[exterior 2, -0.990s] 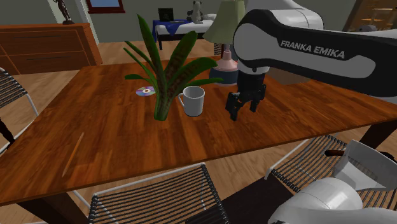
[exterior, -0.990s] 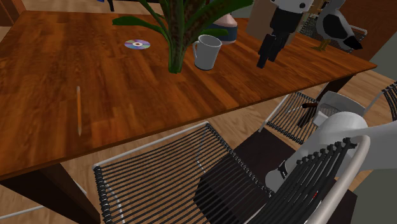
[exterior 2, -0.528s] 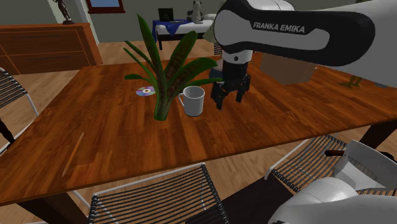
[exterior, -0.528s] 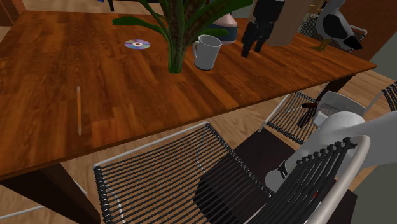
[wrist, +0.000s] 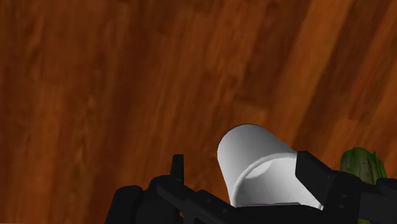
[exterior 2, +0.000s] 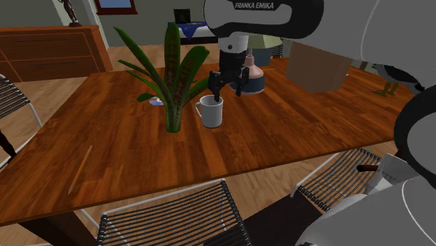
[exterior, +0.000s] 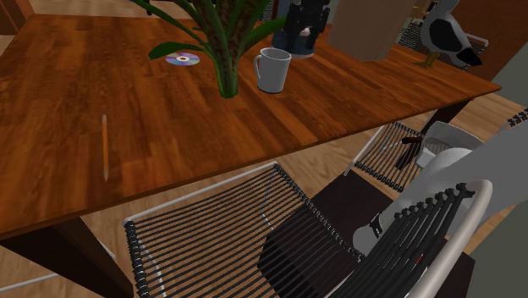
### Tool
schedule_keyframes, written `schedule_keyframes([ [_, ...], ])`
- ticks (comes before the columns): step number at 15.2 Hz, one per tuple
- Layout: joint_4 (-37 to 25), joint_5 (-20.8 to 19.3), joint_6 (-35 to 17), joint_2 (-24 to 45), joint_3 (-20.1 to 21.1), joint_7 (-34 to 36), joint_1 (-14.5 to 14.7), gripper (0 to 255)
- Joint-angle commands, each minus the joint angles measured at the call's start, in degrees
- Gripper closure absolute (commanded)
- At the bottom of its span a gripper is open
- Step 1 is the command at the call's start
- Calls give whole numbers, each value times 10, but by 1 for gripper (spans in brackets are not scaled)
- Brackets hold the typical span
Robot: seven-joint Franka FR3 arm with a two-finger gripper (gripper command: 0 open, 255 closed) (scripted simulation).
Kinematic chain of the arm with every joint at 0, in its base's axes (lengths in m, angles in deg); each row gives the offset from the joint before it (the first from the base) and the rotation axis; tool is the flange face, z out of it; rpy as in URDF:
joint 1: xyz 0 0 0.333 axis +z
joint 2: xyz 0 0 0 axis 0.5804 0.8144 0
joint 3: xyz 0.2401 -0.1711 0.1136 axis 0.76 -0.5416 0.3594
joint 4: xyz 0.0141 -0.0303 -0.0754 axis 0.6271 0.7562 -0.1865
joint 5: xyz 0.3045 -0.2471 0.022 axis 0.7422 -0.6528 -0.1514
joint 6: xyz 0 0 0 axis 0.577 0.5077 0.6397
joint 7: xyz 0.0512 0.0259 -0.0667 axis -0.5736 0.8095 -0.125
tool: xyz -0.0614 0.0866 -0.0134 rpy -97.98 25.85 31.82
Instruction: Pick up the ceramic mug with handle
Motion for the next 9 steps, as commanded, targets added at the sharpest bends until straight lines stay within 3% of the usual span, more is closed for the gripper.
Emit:
schedule_keyframes([
  [1,-52,4,7,42,2,6,2,0],
  [2,-67,5,9,54,3,8,2,0],
  [9,-2,6,-46,44,3,5,2,0],
])
